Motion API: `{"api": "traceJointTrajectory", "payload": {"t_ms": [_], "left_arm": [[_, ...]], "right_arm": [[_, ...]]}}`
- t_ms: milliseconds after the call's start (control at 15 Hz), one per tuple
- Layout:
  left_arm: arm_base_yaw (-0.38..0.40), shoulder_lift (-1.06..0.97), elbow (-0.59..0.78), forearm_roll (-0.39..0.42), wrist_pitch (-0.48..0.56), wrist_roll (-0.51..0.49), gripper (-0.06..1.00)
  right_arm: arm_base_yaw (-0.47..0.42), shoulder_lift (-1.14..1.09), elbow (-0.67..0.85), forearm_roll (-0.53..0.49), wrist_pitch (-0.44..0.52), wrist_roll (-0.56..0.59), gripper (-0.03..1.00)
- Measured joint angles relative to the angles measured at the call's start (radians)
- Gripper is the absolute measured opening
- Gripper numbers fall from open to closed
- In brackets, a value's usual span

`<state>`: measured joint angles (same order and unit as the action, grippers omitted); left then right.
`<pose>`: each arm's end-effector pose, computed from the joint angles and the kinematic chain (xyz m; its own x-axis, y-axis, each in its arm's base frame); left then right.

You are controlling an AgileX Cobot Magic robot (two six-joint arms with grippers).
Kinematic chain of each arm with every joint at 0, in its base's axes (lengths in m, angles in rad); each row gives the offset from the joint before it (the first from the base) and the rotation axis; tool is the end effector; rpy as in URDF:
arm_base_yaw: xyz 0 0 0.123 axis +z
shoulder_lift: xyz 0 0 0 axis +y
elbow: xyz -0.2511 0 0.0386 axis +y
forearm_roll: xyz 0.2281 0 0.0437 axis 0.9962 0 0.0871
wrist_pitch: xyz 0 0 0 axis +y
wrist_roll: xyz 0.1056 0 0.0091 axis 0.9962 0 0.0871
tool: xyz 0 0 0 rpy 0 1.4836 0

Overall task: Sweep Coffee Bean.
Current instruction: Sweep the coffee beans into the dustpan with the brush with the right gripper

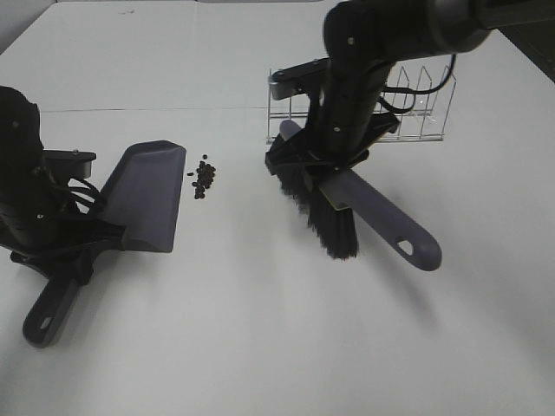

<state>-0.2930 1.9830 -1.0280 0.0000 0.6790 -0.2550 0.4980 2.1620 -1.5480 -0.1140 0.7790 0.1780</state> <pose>0.2928 -0.0883 0.0707 -0.9990 0.0379 -0.0232 0.0381 0.9993 -0.0061 0.3656 0.1891 0.1124 -0.8873 -0.3729 -0.2712 -0.3736 0.9262 -0.0511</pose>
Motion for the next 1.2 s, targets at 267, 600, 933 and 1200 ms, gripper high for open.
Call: {"api": "traceJointTrajectory", "payload": {"t_ms": [267,600,933,1200], "left_arm": [[-0.001,0.0,0.0,0.0,0.0,0.0,0.26],[-0.001,0.0,0.0,0.0,0.0,0.0,0.26],[-0.001,0.0,0.0,0.0,0.0,0.0,0.26],[-0.001,0.0,0.0,0.0,0.0,0.0,0.26]], "right_arm": [[0.095,0.161,-0.265,-0.002,0.177,-0.002,0.27],[0.156,0.31,-0.575,0.097,0.324,-0.063,0.27],[0.202,0.341,-0.711,0.191,0.38,-0.086,0.27],[0.203,0.341,-0.806,0.053,0.444,-0.082,0.27]]}}
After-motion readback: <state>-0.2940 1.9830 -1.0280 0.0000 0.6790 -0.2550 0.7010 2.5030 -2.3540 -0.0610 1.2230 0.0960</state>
